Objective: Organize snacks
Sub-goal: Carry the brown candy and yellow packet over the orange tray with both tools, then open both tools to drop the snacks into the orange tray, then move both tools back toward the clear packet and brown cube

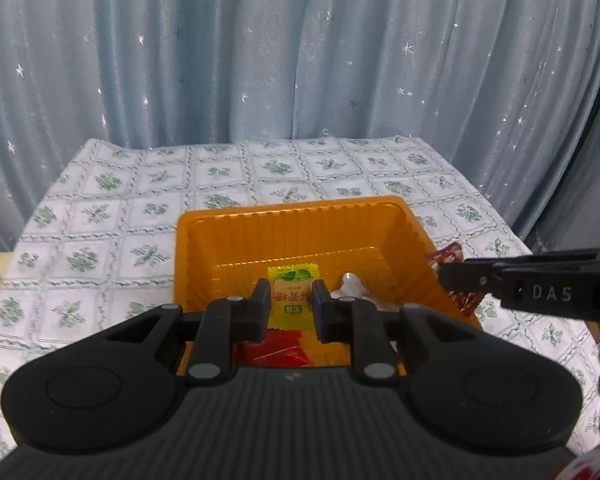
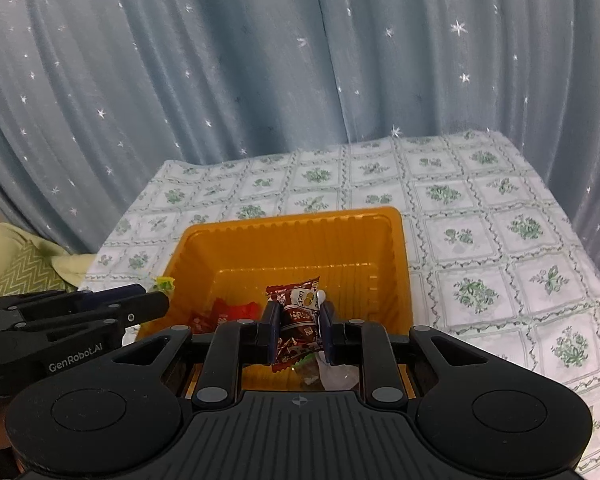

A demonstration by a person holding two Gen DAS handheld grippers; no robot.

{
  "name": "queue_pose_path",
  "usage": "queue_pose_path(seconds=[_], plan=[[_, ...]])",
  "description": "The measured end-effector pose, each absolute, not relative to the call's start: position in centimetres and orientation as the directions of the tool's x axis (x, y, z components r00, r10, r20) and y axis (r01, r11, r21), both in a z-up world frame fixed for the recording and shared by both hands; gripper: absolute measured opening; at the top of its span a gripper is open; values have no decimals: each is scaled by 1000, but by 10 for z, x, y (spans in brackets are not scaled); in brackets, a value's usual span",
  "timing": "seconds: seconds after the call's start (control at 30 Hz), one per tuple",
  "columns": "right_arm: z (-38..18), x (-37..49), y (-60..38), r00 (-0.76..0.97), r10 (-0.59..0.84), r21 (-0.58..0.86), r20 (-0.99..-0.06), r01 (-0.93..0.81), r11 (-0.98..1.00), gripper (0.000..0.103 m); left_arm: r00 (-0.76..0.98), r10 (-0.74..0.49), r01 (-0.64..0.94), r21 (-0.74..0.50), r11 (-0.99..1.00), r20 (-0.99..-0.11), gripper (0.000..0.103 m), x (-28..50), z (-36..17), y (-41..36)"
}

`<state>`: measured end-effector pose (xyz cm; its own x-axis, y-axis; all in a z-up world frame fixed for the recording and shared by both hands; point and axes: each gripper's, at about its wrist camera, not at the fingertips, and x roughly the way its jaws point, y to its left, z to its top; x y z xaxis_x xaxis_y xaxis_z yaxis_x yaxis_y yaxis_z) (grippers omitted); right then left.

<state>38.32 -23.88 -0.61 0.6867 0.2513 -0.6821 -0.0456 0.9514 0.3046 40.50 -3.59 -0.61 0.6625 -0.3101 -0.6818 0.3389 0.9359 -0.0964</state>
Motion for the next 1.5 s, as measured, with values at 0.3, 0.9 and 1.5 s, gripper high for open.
queue_pose_path(seconds=[0.3,0.9,1.5], plan=[[-20,387,-246,675,245,315,-695,-20,949,22,668,-321,344,-104,933,-672,28,410,-12,-42],[-19,398,-235,693,344,439,-633,-45,897,24,677,-277,292,-96,951,-682,31,387,-21,-10],[-2,321,-244,705,288,410,-649,5,912,53,697,-237,263,-66,962,-677,40,316,-6,-6]])
